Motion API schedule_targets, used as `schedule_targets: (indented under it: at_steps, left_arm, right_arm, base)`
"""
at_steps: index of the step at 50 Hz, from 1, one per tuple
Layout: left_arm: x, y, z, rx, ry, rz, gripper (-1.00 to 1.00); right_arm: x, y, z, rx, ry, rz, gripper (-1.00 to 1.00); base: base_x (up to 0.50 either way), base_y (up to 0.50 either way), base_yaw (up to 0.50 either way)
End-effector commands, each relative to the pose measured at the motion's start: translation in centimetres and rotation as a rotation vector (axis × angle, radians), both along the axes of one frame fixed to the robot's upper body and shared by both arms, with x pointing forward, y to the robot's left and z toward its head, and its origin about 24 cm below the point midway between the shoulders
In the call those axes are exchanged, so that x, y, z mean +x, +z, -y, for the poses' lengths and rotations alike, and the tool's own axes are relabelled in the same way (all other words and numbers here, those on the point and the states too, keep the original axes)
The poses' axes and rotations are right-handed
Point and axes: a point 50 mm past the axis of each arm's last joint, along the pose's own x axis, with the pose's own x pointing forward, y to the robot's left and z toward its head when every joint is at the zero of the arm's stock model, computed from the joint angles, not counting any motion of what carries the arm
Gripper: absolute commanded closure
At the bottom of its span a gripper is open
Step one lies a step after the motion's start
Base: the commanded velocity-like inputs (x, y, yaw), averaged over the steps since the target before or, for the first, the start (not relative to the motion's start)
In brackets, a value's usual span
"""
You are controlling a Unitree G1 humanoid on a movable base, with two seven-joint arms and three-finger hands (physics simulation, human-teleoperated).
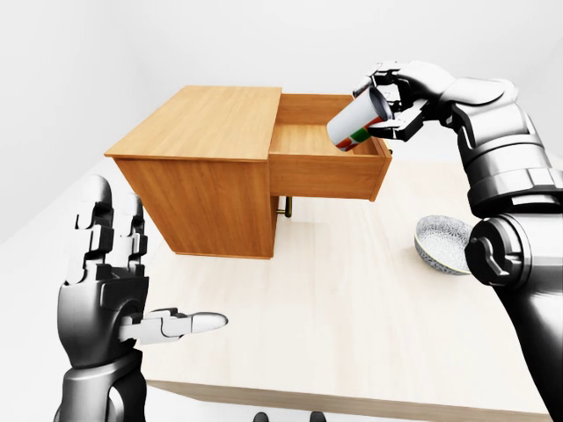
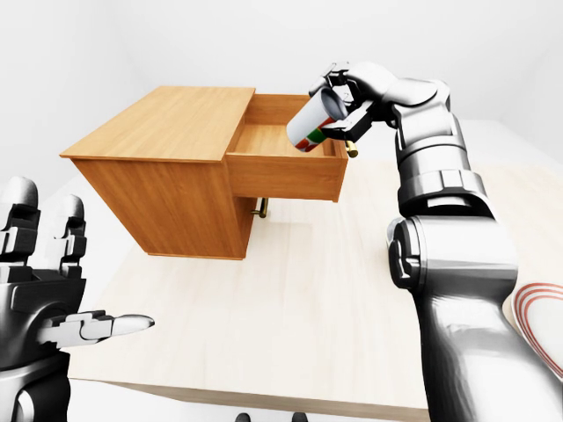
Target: Put the ketchup in the top drawer of the cabinet.
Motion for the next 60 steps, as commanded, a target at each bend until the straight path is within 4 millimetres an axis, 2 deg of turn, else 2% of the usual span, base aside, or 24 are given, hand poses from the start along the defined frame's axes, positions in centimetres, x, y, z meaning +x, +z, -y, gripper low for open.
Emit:
schedule_targets:
  at_steps: [1,18,39,48,49,50,53,60]
  left_arm:
    - [0.0,0.0,0.0,0.0,0.0,-0.001,-1.0]
    - [0.0,-0.1,0.0,-0.001,-0.001,-0.003,-1.0]
    - [-0.1,0.1,0.1,-0.003,-0.013,0.005,-1.0]
    - [-0.2,0.2,0.1,-0.002,-0.013,0.011,-1.0]
    - [-0.1,0.1,0.1,-0.003,-0.013,0.007,-1.0]
    - [-0.2,0.1,0.1,-0.003,-0.013,0.006,-1.0]
    - [-0.1,-0.1,0.2,-0.003,-0.017,-0.006,-1.0]
    - [-0.2,0.1,0.2,0.0,-0.017,0.002,-1.0]
  right_arm:
    - [-0.1,0.2,0.2,-0.002,-0.006,0.01,1.0]
    - [0.1,0.5,-0.8,-0.043,0.009,0.011,1.0]
    - [0.3,-0.7,-1.4,-0.086,0.013,-0.022,1.0]
    - [0.3,-0.6,-1.5,-0.094,0.012,-0.017,1.0]
    - [0.3,-0.5,-1.4,-0.093,0.011,-0.016,0.88]
    - [0.3,-0.4,-1.3,-0.094,0.009,-0.013,-0.16]
    - [0.2,-0.2,-1.3,-0.097,0.007,-0.007,-1.0]
    - [0.1,0.3,-1.0,-0.1,-0.001,0.007,-1.0]
  base:
    - [0.0,0.0,0.0]
    - [0.0,0.0,0.0]
    - [0.0,0.0,0.0]
    - [0.0,0.0,0.0]
    - [0.0,0.0,0.0]
    - [0.0,0.0,0.0]
    - [0.0,0.0,0.0]
    - [0.0,0.0,0.0]
